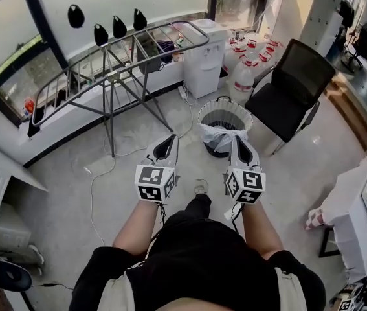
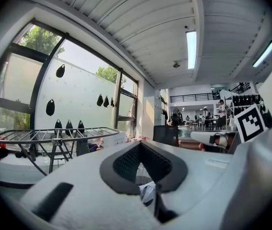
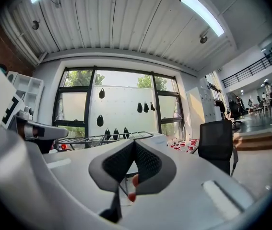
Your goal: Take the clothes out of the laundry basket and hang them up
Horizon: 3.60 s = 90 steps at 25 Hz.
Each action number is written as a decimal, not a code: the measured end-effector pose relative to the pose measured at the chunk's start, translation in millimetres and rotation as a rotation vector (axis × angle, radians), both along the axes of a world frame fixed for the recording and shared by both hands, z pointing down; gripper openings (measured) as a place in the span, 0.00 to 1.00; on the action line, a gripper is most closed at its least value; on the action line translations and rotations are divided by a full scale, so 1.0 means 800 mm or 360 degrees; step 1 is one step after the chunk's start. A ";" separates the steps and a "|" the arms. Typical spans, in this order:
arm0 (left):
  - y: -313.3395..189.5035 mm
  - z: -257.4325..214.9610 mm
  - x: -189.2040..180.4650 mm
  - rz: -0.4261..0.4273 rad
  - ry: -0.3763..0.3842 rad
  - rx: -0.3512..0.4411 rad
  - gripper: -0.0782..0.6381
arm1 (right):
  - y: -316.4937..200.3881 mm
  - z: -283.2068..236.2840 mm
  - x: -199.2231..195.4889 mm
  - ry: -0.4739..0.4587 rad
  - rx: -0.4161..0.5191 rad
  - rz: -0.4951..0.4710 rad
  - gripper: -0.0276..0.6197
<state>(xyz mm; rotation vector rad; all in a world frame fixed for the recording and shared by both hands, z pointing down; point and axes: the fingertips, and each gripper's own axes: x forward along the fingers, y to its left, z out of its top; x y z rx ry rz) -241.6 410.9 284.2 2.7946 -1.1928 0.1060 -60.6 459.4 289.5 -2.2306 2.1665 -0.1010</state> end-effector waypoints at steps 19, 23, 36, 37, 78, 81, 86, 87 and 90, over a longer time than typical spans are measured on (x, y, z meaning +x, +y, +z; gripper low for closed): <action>-0.393 0.008 0.210 0.0035 -0.0019 -0.0051 0.12 | -0.392 0.005 0.210 -0.0040 -0.0110 0.0005 0.07; -0.462 0.018 0.236 0.0030 -0.0001 -0.0122 0.12 | -0.457 0.014 0.239 -0.0038 -0.0157 0.0012 0.07; -0.559 0.034 0.281 0.0013 -0.0037 -0.0202 0.12 | -0.563 0.040 0.274 -0.0079 -0.0241 -0.0053 0.07; -0.562 0.034 0.281 -0.0001 -0.0042 -0.0203 0.12 | -0.568 0.039 0.276 -0.0080 -0.0241 -0.0069 0.07; -0.564 0.179 0.262 -0.0610 -0.0085 -0.0612 0.45 | -0.656 0.210 0.305 -0.0059 -0.0751 -0.0780 0.37; -0.545 0.211 0.265 -0.0616 -0.0141 -0.0693 0.47 | -0.645 0.245 0.301 -0.0046 -0.0856 -0.0849 0.37; -0.516 0.265 0.260 -0.0680 -0.0178 -0.0821 0.47 | -0.630 0.304 0.295 0.0006 -0.1019 -0.0973 0.37; -0.508 0.275 0.259 -0.0697 -0.0181 -0.0848 0.47 | -0.625 0.317 0.295 0.0020 -0.1065 -0.1004 0.37; -0.486 0.302 0.263 -0.0734 -0.0185 -0.0926 0.48 | -0.604 0.362 0.299 0.0066 -0.1226 -0.1110 0.37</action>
